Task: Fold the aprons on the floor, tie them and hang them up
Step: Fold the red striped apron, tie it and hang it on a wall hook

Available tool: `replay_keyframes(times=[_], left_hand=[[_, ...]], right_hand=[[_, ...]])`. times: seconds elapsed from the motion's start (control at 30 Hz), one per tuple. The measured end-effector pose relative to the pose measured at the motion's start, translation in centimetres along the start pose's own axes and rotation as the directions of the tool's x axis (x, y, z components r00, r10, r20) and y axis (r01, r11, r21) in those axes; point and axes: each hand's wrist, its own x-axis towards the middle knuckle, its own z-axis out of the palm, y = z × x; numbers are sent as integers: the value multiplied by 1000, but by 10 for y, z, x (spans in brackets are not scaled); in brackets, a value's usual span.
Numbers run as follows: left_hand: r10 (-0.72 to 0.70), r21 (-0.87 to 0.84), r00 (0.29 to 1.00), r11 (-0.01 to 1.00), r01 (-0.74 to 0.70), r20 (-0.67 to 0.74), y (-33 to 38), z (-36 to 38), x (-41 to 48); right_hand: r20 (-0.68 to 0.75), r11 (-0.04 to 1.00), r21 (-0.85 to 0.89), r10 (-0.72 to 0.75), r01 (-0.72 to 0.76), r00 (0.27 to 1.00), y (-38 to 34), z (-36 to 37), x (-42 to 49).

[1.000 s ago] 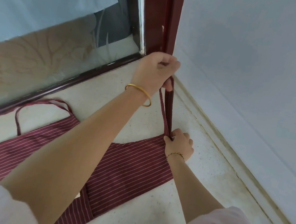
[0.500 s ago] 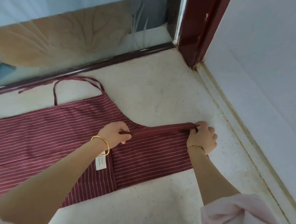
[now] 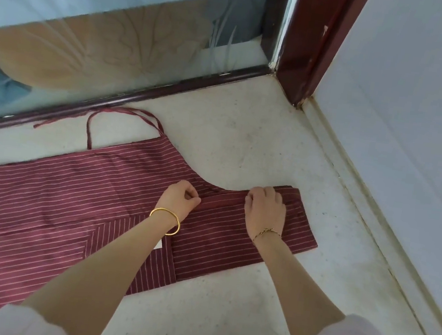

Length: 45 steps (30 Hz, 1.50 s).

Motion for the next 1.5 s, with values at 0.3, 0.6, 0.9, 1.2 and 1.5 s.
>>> replay_keyframes(times=[0.3, 0.6, 0.9, 1.2, 1.5], left_hand=[[55, 217, 994, 976, -33, -96, -25, -40, 8], [26, 458, 976, 886, 77, -215, -105, -146, 70], [84, 706, 996, 706, -57, -4, -130, -179, 109], [74, 725, 997, 685, -77, 35, -142, -195, 97], [214, 790, 957, 613, 22, -193, -166, -241, 26]], right_hand=[[250, 968, -204, 196, -146, 948, -20, -14, 35], [224, 944, 49, -330, 327, 917, -173, 3, 103], [514, 688, -315, -455, 654, 727, -234, 38, 143], [336, 693, -362, -527, 623, 781, -232, 20, 140], [52, 623, -592, -604, 511, 796, -199, -27, 92]])
